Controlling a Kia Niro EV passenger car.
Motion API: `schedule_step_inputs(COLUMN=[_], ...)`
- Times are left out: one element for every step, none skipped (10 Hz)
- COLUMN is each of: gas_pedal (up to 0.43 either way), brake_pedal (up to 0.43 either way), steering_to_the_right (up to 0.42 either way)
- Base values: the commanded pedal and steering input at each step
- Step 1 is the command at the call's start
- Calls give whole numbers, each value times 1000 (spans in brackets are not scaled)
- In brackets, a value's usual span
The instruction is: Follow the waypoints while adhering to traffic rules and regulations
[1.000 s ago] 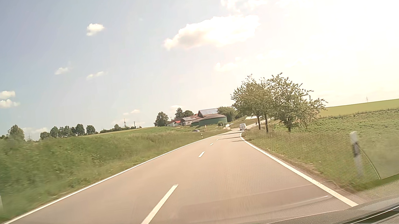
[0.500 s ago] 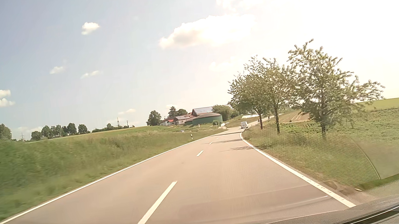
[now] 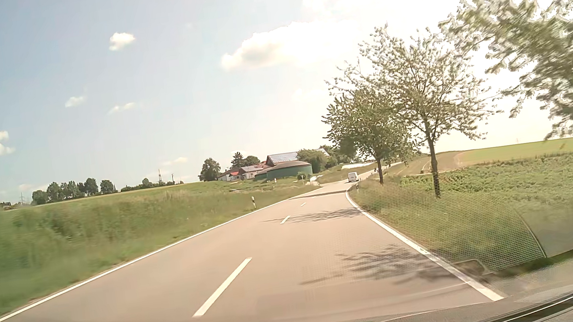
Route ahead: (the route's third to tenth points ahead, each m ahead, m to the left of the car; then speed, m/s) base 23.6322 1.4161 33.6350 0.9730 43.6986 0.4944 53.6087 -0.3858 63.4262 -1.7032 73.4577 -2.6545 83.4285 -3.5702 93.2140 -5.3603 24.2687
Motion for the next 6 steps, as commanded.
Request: schedule_step_inputs(gas_pedal=[189,177,177,177,177,177], brake_pedal=[0,0,0,0,0,0], steering_to_the_right=[7,7,7,7,7,7])
